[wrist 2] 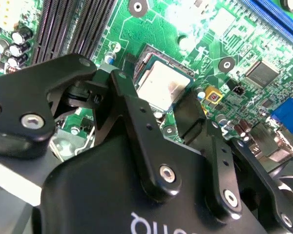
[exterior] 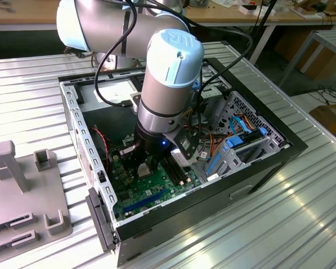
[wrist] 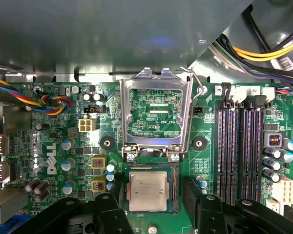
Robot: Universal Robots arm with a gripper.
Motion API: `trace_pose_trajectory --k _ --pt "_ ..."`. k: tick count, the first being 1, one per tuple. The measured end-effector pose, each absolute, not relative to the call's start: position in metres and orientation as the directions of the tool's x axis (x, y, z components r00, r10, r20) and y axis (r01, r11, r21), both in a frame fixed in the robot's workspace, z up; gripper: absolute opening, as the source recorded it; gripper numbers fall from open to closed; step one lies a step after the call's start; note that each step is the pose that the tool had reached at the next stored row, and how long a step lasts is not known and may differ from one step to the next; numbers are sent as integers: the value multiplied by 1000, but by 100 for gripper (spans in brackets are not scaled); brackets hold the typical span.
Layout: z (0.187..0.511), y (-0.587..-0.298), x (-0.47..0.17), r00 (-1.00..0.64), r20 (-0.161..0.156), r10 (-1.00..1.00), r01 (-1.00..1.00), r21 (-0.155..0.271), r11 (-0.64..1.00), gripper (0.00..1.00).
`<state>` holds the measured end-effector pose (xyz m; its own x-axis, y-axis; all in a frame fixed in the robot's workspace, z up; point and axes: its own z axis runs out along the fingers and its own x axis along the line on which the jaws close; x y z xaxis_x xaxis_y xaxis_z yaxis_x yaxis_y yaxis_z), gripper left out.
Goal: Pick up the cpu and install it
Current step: 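Place the cpu into insertion slot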
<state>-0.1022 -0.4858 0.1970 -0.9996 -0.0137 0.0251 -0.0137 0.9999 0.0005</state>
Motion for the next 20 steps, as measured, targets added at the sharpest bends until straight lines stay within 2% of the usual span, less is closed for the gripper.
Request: trace_pose_trajectory --k 20 --pt "197 -486 -99 -1000 25 -14 -14 0 1000 59"
